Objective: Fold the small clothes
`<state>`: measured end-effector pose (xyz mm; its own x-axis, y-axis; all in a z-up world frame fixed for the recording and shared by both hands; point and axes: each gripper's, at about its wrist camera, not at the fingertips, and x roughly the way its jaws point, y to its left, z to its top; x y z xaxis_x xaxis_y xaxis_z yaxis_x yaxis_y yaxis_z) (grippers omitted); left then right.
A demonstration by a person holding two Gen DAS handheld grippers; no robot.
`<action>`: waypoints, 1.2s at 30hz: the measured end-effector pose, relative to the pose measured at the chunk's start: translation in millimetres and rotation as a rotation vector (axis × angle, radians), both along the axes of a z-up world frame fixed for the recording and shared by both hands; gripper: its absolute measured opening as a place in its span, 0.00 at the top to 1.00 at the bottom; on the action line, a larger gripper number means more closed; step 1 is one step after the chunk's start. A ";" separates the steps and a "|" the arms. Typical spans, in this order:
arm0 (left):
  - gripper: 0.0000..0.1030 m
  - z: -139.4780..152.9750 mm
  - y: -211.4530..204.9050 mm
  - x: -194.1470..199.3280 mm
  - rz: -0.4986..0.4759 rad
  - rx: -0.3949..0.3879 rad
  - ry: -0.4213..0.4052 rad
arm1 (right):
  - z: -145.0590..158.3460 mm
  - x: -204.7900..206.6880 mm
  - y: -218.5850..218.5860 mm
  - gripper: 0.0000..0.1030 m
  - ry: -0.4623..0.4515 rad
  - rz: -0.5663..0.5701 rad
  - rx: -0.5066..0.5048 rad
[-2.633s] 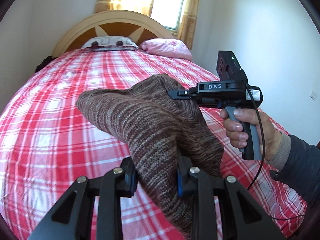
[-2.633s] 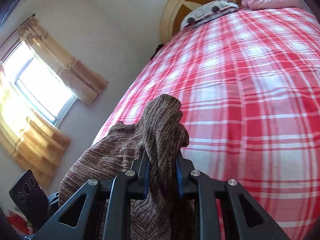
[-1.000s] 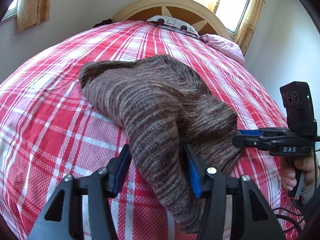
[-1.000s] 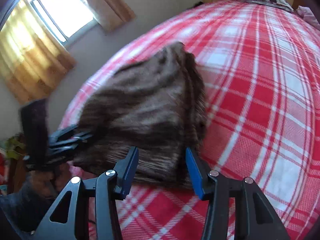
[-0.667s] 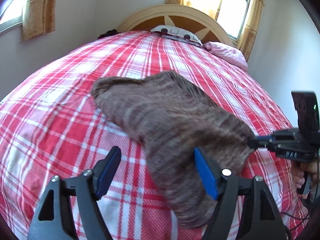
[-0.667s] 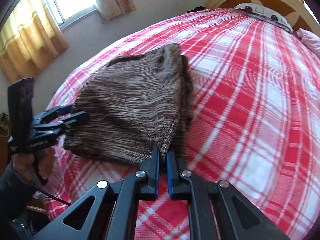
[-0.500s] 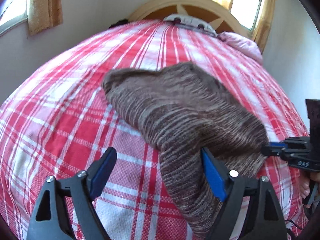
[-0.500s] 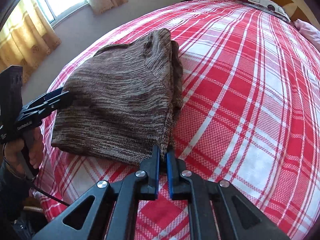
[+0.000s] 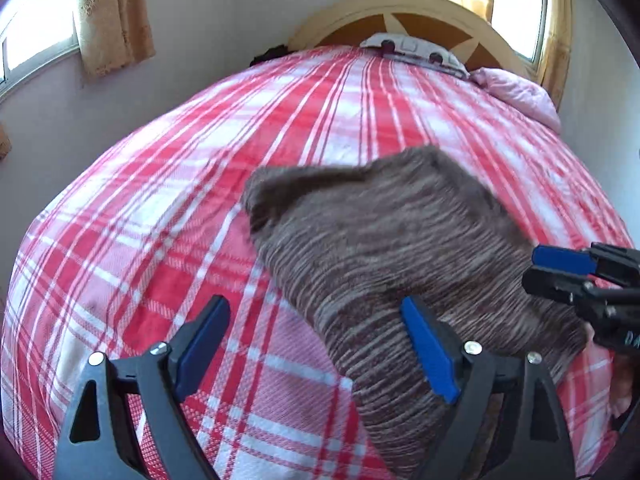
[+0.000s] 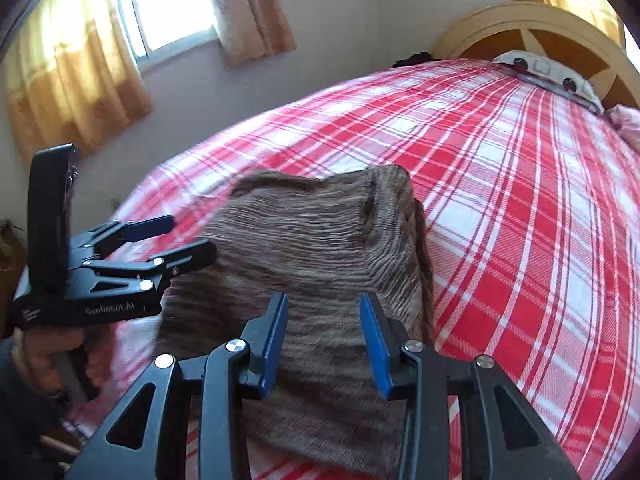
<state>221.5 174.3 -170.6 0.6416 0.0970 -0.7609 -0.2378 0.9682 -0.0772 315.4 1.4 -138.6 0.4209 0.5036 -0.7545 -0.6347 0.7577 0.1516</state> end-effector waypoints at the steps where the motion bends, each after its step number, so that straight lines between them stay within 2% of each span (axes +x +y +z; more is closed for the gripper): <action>1: 0.06 -5.9 2.9 -3.9 -0.005 -0.006 -0.012 | -10.0 5.0 -1.7 0.62 0.038 -0.012 -0.007; 3: 0.01 -13.8 10.9 -7.1 -0.005 -0.058 -0.037 | -28.7 8.1 -7.9 0.62 0.068 -0.037 -0.013; 5: 0.00 -17.2 18.8 -5.1 -0.002 -0.130 -0.030 | -31.8 -1.3 -9.8 0.62 0.011 -0.012 -0.010; 9: 0.00 -10.7 10.1 -8.8 -0.009 -0.109 -0.027 | -30.1 -1.4 -8.8 0.62 0.011 -0.022 -0.018; 14: 0.00 0.3 0.3 -32.1 -0.001 -0.170 -0.048 | -14.6 -15.4 -20.8 0.62 -0.031 -0.052 0.042; 18: 0.00 0.1 -12.0 -37.6 -0.017 -0.172 -0.054 | -12.4 -41.6 -28.8 0.61 -0.063 -0.038 0.041; 22: 0.00 -14.3 -25.7 -27.6 -0.046 -0.134 0.013 | -33.9 -45.2 -28.9 0.60 -0.028 -0.051 -0.037; 25: 0.00 -16.2 -32.3 -27.5 -0.053 -0.090 0.011 | -43.5 -43.9 -35.6 0.60 -0.016 -0.057 0.000; 36: 0.00 -13.1 -38.0 -53.9 -0.061 -0.094 0.025 | -41.1 -57.1 -39.0 0.60 -0.011 -0.104 -0.021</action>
